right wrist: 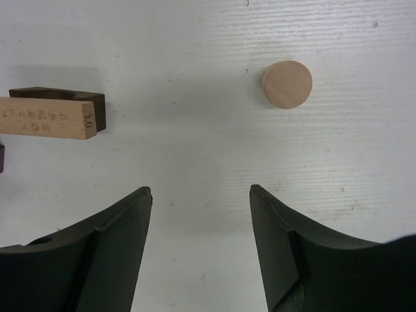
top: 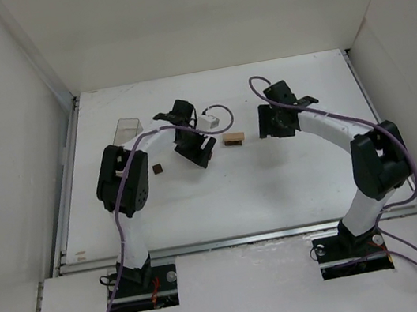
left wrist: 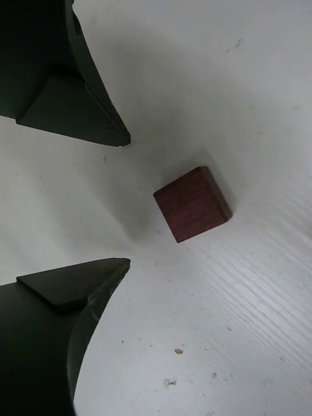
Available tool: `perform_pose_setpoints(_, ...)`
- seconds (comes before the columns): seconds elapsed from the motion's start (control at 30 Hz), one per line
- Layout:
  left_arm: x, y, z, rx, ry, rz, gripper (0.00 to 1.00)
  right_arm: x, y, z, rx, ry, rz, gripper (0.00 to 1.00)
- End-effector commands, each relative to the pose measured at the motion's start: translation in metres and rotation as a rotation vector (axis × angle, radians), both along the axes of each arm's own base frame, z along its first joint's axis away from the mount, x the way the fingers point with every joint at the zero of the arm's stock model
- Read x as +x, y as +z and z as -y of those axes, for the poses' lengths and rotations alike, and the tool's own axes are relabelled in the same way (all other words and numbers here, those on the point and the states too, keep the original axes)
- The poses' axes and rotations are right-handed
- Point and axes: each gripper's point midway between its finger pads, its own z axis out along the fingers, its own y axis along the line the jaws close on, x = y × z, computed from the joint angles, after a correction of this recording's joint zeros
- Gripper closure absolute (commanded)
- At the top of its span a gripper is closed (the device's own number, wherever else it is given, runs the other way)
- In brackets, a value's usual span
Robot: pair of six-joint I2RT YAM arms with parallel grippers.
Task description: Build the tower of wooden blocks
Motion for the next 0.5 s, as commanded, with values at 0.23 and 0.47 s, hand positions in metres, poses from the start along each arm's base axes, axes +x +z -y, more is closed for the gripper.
perform_pose_setpoints(0.23,0.019,0.019,0.023,-0.039,0.34,0.046,0.33,0.004,0.009,0.006,0.002,-0.027,0.044,0.32)
perform_pose_setpoints(0.47,0.007,-0.003,0.028,0.054,0.352,0.059,0.34,0.002,0.008,0.009,-0.004,-0.032,0.048,0.32)
